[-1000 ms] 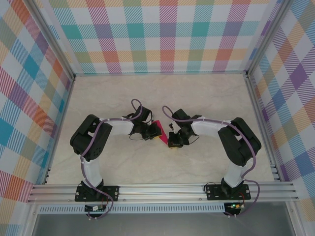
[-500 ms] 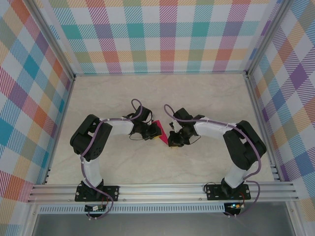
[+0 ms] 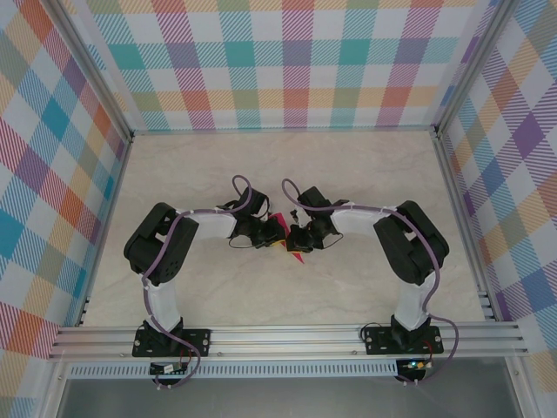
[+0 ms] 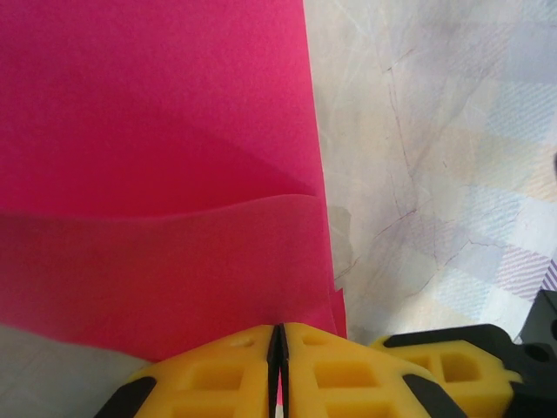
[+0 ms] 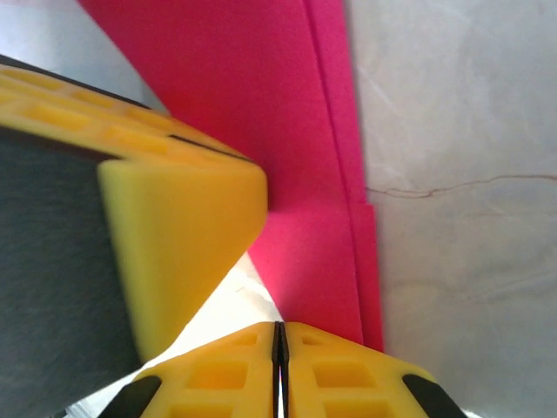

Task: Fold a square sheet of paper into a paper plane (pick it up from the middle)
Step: Fold the wing for the fifth time at the center of the table.

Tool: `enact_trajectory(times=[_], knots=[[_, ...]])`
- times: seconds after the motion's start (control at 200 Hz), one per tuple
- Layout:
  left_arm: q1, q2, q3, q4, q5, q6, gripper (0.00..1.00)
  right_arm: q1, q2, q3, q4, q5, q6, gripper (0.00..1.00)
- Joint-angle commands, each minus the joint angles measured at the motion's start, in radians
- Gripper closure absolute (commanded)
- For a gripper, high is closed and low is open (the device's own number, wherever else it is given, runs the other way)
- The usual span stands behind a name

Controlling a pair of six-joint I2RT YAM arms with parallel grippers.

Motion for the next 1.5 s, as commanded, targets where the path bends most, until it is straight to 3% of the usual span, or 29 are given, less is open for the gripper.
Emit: enact_trajectory(times=[0.0,0.305,0.44,0.52,1.495], knots=[[-0.008,0.038,0.003,-0.043,-0.055,0.026,0.88,-0.013,0.018,-0.029,-0.013,0.018,0.008,0.9],[-0.003,-0.042,0.055,-0.055,-0.017,0.158,0.85,-0.041,0.04,-0.064,-0.039,0.015,0.013,0.9],[0.003,-0.079,0.092,-0.129,-0.096,0.209,0.83,-0.043,0.045,-0.065,-0.038,0.01,0.011,0.9],[0.01,-0.075,0.1,-0.152,-0.15,0.21,0.83,-0.043,0.047,-0.071,-0.028,0.007,0.014,0.9],[0.059,0.012,0.101,-0.174,-0.221,0.169,0.85,-0.043,0.07,-0.065,-0.046,0.009,0.012,0.9]])
